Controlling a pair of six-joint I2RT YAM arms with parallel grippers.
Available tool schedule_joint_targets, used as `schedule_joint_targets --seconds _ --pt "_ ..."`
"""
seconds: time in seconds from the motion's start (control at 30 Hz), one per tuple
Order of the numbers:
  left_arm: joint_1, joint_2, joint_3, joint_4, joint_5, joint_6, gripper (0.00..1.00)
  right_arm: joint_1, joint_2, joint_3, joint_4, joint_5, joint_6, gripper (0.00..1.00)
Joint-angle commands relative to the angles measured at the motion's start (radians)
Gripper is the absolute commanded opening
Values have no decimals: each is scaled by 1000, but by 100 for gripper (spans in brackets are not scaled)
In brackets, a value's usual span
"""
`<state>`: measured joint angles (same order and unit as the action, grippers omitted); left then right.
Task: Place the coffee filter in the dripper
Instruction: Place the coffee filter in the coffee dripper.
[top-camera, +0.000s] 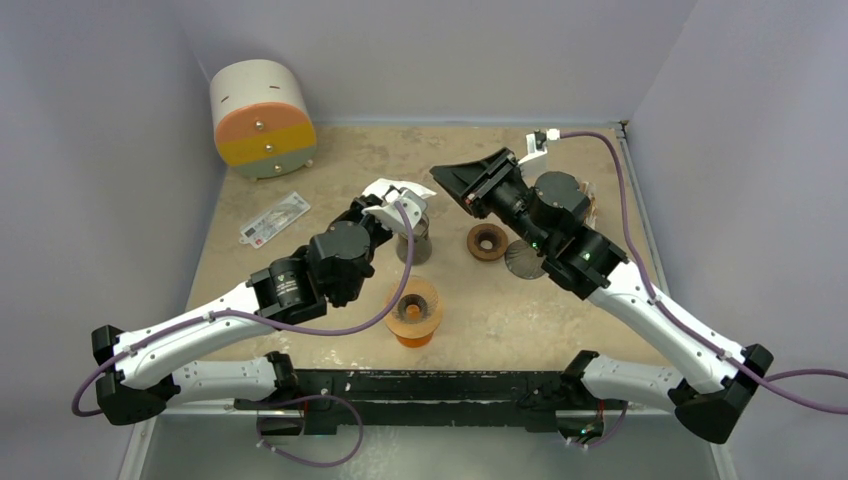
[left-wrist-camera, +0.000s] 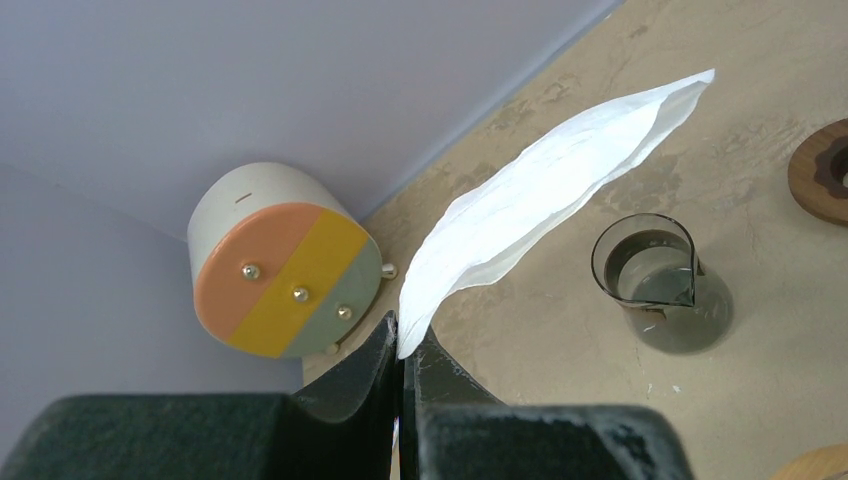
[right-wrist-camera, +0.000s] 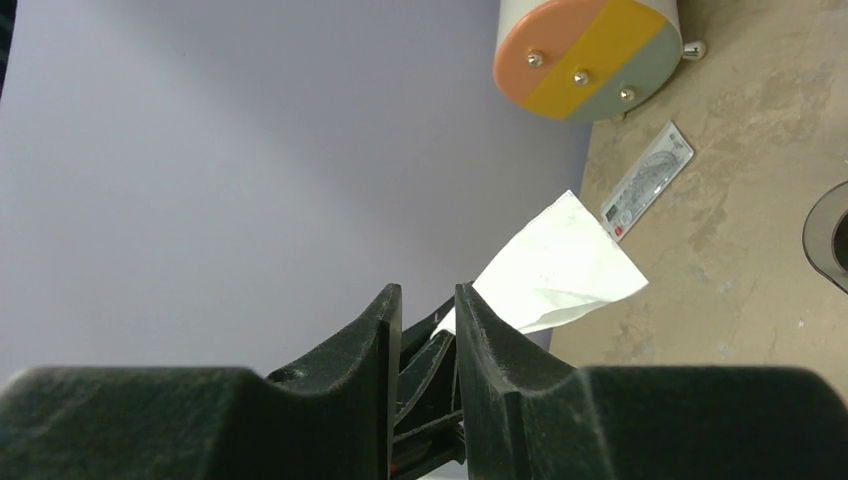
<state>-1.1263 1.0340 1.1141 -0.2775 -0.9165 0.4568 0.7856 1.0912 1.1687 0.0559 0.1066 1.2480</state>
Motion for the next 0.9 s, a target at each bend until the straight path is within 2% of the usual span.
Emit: schedule_joint_targets --seconds 0.0,0.53,0.87 --pt "-4 0 1 38 -26 10 0 6 -16 -4 4 22 -15 30" --pt "-5 0 6 40 -25 -7 0 6 -11 -47 7 -28 19 37" --pt "-4 11 13 41 -44 -26 0 7 10 -55 27 -64 53 37"
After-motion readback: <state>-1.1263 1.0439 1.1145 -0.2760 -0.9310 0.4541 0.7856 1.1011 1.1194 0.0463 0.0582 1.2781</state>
